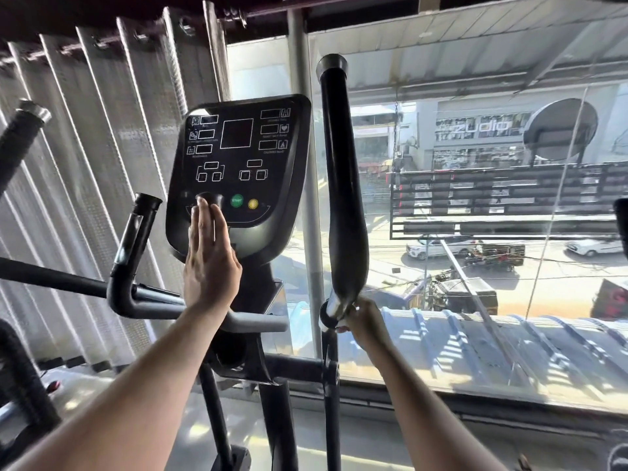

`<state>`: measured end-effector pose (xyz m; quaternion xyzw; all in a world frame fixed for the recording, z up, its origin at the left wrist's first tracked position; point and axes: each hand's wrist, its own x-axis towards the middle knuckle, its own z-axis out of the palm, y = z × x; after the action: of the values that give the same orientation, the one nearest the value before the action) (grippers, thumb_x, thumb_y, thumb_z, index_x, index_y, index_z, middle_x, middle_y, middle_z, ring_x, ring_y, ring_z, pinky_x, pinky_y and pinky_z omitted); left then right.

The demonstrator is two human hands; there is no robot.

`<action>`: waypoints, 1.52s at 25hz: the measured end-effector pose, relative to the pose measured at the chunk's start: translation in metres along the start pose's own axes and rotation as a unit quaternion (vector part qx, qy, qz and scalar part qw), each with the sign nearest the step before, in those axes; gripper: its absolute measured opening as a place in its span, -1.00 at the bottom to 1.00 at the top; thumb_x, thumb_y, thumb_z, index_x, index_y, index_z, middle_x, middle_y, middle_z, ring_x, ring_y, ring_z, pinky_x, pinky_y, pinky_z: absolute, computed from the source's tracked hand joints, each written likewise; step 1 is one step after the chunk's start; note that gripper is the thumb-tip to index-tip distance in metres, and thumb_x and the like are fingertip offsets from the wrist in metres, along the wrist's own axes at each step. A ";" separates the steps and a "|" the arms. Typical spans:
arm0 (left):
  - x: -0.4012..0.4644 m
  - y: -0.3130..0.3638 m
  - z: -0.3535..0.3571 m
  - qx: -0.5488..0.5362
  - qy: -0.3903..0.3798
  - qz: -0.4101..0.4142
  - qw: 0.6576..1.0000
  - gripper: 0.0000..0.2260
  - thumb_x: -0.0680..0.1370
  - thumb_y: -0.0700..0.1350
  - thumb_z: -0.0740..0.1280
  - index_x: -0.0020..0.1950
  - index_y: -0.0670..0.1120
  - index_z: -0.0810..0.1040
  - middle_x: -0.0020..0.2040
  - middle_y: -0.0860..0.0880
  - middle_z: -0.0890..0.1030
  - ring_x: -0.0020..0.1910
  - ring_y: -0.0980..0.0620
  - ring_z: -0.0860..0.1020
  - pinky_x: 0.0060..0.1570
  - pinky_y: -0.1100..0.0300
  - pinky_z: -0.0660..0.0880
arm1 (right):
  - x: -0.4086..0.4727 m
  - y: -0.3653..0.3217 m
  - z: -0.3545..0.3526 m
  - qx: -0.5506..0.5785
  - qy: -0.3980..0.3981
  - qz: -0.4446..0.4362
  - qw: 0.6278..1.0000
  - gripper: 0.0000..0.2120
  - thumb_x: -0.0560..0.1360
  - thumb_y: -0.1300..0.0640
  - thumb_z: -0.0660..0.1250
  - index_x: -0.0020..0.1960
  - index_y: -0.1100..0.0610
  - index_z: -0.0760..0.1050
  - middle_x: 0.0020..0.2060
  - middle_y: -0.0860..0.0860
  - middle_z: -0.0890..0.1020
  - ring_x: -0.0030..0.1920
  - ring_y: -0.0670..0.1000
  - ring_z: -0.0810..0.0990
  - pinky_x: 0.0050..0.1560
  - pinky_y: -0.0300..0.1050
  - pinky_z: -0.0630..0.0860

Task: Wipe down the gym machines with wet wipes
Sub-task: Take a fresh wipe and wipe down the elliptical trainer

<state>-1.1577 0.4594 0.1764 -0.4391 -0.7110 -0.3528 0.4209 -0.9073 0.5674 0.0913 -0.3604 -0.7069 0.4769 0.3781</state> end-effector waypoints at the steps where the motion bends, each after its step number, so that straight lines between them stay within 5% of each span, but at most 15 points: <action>1: 0.000 0.000 0.000 -0.003 0.001 0.000 1.000 -0.38 0.61 -0.42 0.18 0.65 -0.27 0.06 0.67 -0.26 0.04 0.66 -0.22 0.04 0.64 0.00 0.03 | 0.002 0.010 0.006 0.029 0.009 0.017 0.999 -0.73 0.50 0.47 0.30 -0.17 0.14 0.62 -0.16 0.24 0.70 -0.20 0.21 0.73 -0.17 0.11 0.72; 4: 0.001 -0.001 -0.001 -0.012 -0.003 0.001 1.000 -0.38 0.62 -0.41 0.19 0.65 -0.28 0.06 0.67 -0.26 0.04 0.66 -0.22 0.05 0.64 0.01 0.03 | -0.007 0.015 0.015 0.129 0.033 0.059 0.989 -0.66 0.46 0.51 0.25 0.01 0.18 0.68 -0.11 0.17 0.74 -0.07 0.25 0.73 -0.08 0.14 0.71; 9: 0.001 0.001 -0.002 -0.014 -0.005 -0.008 1.000 -0.38 0.61 -0.42 0.18 0.65 -0.27 0.07 0.67 -0.26 0.05 0.66 -0.23 0.06 0.64 0.06 -0.01 | -0.062 -0.051 -0.002 0.225 0.097 0.004 0.970 -0.69 0.55 0.46 0.19 0.00 0.21 0.67 -0.20 0.16 0.73 -0.23 0.14 0.72 -0.16 0.04 0.70; 15: 0.001 0.004 -0.007 -0.019 -0.012 0.007 1.000 -0.34 0.56 -0.47 0.19 0.64 -0.29 0.07 0.66 -0.30 0.05 0.65 -0.25 0.06 0.63 -0.03 0.06 | -0.107 -0.127 -0.051 0.121 0.117 -0.127 0.977 -0.77 0.53 0.27 0.28 -0.13 0.09 0.69 -0.31 0.09 0.70 -0.28 0.16 0.71 -0.15 0.26 0.68; 17: 0.001 0.002 -0.007 -0.027 -0.020 0.009 0.999 -0.28 0.53 -0.47 0.22 0.65 -0.28 0.04 0.67 -0.28 0.01 0.66 -0.23 0.03 0.63 -0.08 0.08 | -0.115 -0.150 -0.065 0.079 0.146 -0.213 0.963 -0.83 0.55 0.19 0.32 -0.01 0.07 0.70 -0.27 0.04 0.70 -0.27 0.01 0.71 -0.19 0.03 0.68; 19: 0.000 0.000 -0.004 -0.040 -0.026 -0.001 0.999 -0.19 0.49 -0.49 0.26 0.67 -0.24 -0.01 0.68 -0.24 -0.04 0.67 -0.18 -0.03 0.63 -0.09 0.06 | -0.112 -0.175 -0.079 -0.063 0.175 -0.362 0.913 -0.79 0.58 0.19 0.31 0.14 0.09 0.68 -0.09 0.01 0.68 -0.10 -0.11 0.68 -0.15 -0.27 0.58; 22: 0.002 0.000 -0.001 -0.055 -0.044 -0.015 0.997 -0.11 0.46 -0.52 0.24 0.69 -0.17 -0.11 0.70 -0.18 -0.12 0.68 -0.12 -0.12 0.63 -0.11 0.05 | -0.067 -0.219 -0.092 -0.299 0.138 -0.505 0.798 -0.80 0.64 0.26 0.31 0.23 0.20 0.63 0.01 0.07 0.59 0.00 0.01 0.63 0.01 -0.17 0.59; 25: 0.000 0.000 -0.003 -0.073 -0.061 -0.018 0.995 -0.09 0.46 -0.54 0.21 0.69 -0.15 -0.16 0.69 -0.17 -0.15 0.68 -0.11 -0.15 0.63 -0.10 0.04 | -0.040 -0.243 -0.081 -0.519 0.043 -0.477 0.708 -0.89 0.59 0.29 0.31 0.06 0.21 0.60 -0.05 0.05 0.48 0.02 0.08 0.53 0.01 0.08 0.60; 28: -0.001 0.001 -0.010 -0.085 -0.080 -0.010 0.993 -0.14 0.47 -0.52 0.19 0.68 -0.19 -0.14 0.69 -0.18 -0.18 0.67 -0.12 -0.18 0.63 -0.10 0.01 | -0.067 -0.228 -0.076 -0.649 -0.020 -0.459 0.606 -0.82 0.46 0.36 0.31 -0.05 0.11 0.50 -0.07 0.02 0.42 0.01 0.06 0.46 -0.18 0.01 0.61; 32: -0.001 -0.001 -0.018 -0.107 -0.093 0.000 0.990 -0.22 0.50 -0.44 0.17 0.67 -0.25 -0.11 0.68 -0.22 -0.18 0.67 -0.14 -0.20 0.63 -0.14 -0.05 | -0.127 -0.203 -0.065 -0.687 -0.105 -0.462 0.552 -0.76 0.40 0.31 0.39 0.04 0.12 0.59 -0.05 0.03 0.52 -0.02 0.04 0.53 -0.26 -0.16 0.59; 36: 0.040 -0.019 -0.010 -0.131 -0.076 0.033 0.988 -0.36 0.69 -0.18 0.15 0.67 -0.23 -0.13 0.68 -0.19 -0.22 0.67 -0.06 -0.23 0.63 0.03 -0.25 | -0.102 -0.233 -0.070 -0.648 -0.115 -0.457 0.599 -0.84 0.50 0.31 0.39 0.01 0.09 0.55 -0.05 0.00 0.46 0.00 0.04 0.46 -0.21 -0.02 0.59; 38: 0.055 -0.022 -0.004 -0.160 -0.075 0.014 0.984 -0.34 0.69 -0.16 0.15 0.67 -0.21 -0.16 0.68 -0.16 -0.24 0.66 -0.03 -0.26 0.62 0.05 -0.25 | -0.063 -0.269 -0.075 -0.668 -0.084 -0.490 0.553 -0.84 0.50 0.33 0.40 -0.08 0.09 0.53 -0.09 0.00 0.47 -0.03 0.05 0.47 -0.10 -0.03 0.56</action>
<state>-1.1914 0.4656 0.2248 -0.5356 -0.6691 -0.4221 0.2955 -0.8525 0.4660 0.3530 -0.0659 -0.9182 -0.3635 0.1427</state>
